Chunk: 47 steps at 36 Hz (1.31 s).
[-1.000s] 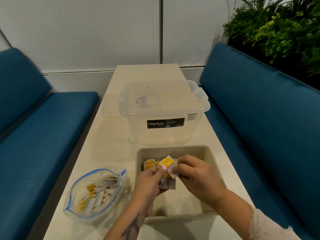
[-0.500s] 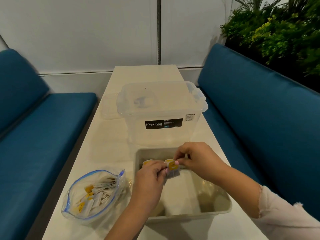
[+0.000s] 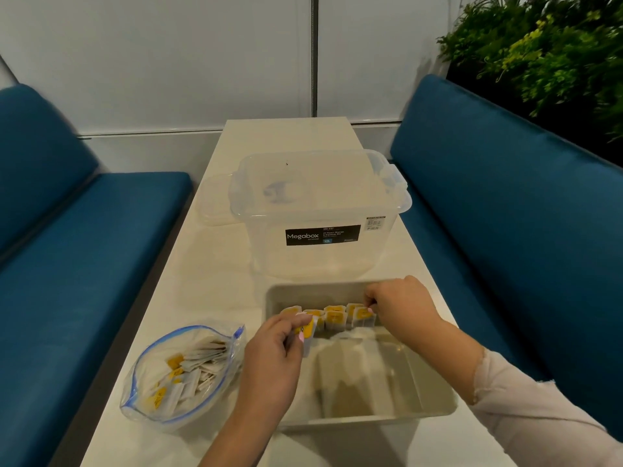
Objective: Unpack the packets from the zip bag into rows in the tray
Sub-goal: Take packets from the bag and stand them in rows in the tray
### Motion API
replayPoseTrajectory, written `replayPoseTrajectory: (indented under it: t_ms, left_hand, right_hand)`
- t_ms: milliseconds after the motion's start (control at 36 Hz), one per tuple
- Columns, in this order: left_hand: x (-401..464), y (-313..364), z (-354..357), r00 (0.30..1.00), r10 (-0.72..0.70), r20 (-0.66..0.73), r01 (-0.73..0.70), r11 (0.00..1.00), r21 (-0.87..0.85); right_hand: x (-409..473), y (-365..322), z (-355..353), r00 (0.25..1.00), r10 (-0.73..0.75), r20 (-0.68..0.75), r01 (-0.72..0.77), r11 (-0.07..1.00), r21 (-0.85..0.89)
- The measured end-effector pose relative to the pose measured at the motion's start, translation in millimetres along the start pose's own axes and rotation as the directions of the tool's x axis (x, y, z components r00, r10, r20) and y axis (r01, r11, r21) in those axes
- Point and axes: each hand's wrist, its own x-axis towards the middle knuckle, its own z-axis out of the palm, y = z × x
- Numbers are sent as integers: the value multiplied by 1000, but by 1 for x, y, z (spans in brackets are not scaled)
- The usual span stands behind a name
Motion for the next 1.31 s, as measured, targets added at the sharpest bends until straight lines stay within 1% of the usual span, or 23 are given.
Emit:
replayPoseTrajectory:
  t_ms: [222, 389, 556, 750, 944, 1111, 1222, 1306]
  left_hand:
    - [-3, 1, 2, 1000, 6, 0, -6, 1000, -14]
    - [-3, 1, 3, 1000, -1, 4, 1, 1000, -31]
    - [-3, 3, 6, 1000, -13, 18, 14, 999, -32]
    - [-4, 2, 7, 999, -29, 24, 30, 999, -42]
    - [-3, 2, 8, 999, -33, 35, 34, 999, -25]
    - [-1, -3, 9, 999, -41, 16, 42, 997, -62]
    - [2, -4, 6, 997, -72, -23, 69, 993, -96]
    - [3, -4, 0, 996, -57, -73, 50, 994, -93]
  right_hand:
    - [8, -4, 21, 998, -45, 36, 47, 997, -61]
    - [9, -4, 28, 999, -37, 27, 39, 995, -90]
    - [9, -4, 31, 999, -45, 28, 47, 995, -84]
    - [10, -2, 33, 999, -51, -3, 50, 997, -50]
    - [8, -3, 35, 999, -50, 2, 50, 995, -83]
    - [9, -1, 33, 999, -48, -21, 47, 998, -40]
    - [7, 0, 31, 997, -42, -65, 43, 999, 15]
    - [7, -4, 26, 994, -42, -97, 50, 995, 84]
